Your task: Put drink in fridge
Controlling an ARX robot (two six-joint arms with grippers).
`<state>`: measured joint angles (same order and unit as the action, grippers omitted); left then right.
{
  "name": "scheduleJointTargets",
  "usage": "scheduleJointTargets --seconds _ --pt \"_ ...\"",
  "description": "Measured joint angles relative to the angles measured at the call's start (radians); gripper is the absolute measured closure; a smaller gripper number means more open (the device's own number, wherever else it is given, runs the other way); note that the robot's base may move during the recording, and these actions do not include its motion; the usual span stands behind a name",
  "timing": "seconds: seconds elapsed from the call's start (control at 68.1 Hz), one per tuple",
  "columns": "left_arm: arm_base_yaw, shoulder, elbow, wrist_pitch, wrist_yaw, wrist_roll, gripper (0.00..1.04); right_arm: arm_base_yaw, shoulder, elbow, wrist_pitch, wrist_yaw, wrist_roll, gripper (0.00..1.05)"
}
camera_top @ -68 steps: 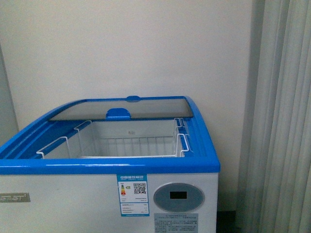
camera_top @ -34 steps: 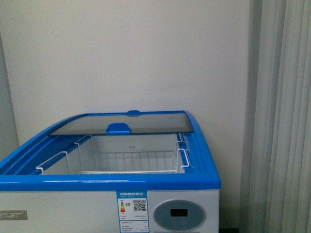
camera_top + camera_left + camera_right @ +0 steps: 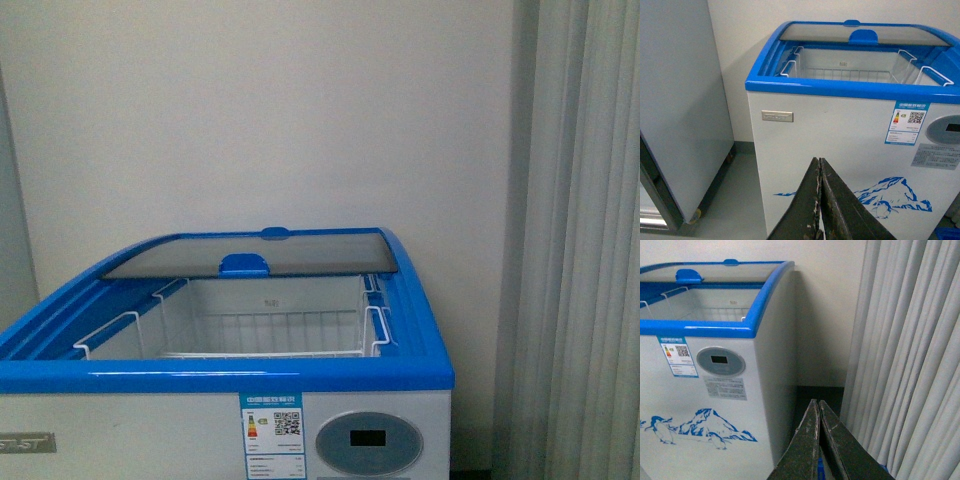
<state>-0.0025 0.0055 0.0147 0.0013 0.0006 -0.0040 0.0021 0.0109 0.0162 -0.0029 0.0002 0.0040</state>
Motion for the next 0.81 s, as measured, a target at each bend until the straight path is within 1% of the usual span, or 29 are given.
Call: scheduleJointTargets --seconds 0.147,0.161,0.176,0.235,0.279,0.308,0.484,0.499,0.528,0.587,0.705,0.734,0.807 --pt "0.0 0.0 0.0 0.0 -0.001 0.0 1.02 0.0 -0.004 0.0 0.0 -0.001 0.0 1.02" --pt "0.0 0.0 0.0 0.0 0.0 0.0 1.02 0.0 -0.004 0.0 0.0 -0.001 -0.001 1.02" --pt "0.0 0.0 0.0 0.0 -0.001 0.0 1.02 0.0 -0.004 0.0 0.0 -0.001 -0.001 0.99" --pt "0.0 0.0 0.0 0.0 0.0 0.0 0.93 0.0 -0.005 0.0 0.0 -0.001 -0.001 0.9" --pt "0.0 0.0 0.0 0.0 0.0 0.0 0.84 0.0 -0.005 0.0 0.0 -0.001 -0.001 0.82" --pt "0.0 0.0 0.0 0.0 0.0 0.0 0.81 0.0 -0.005 0.0 0.0 0.0 -0.001 0.76" --pt "0.0 0.0 0.0 0.0 0.0 0.0 0.49 0.0 -0.005 0.0 0.0 -0.001 -0.001 0.46" --pt "0.0 0.0 0.0 0.0 0.0 0.0 0.45 0.0 -0.005 0.0 0.0 -0.001 -0.001 0.41" --pt "0.0 0.0 0.0 0.0 0.0 0.0 0.38 0.0 -0.005 0.0 0.0 -0.001 -0.001 0.36" --pt "0.0 0.0 0.0 0.0 0.0 0.0 0.29 0.0 -0.005 0.0 0.0 -0.001 -0.001 0.26" --pt "0.0 0.0 0.0 0.0 0.0 0.0 0.08 0.0 -0.005 0.0 0.0 -0.001 -0.001 0.08" --pt "0.0 0.0 0.0 0.0 0.0 0.0 0.06 0.0 -0.005 0.0 0.0 -0.001 -0.001 0.06" --pt "0.0 0.0 0.0 0.0 0.0 0.0 0.09 0.0 -0.005 0.0 0.0 -0.001 -0.001 0.08"
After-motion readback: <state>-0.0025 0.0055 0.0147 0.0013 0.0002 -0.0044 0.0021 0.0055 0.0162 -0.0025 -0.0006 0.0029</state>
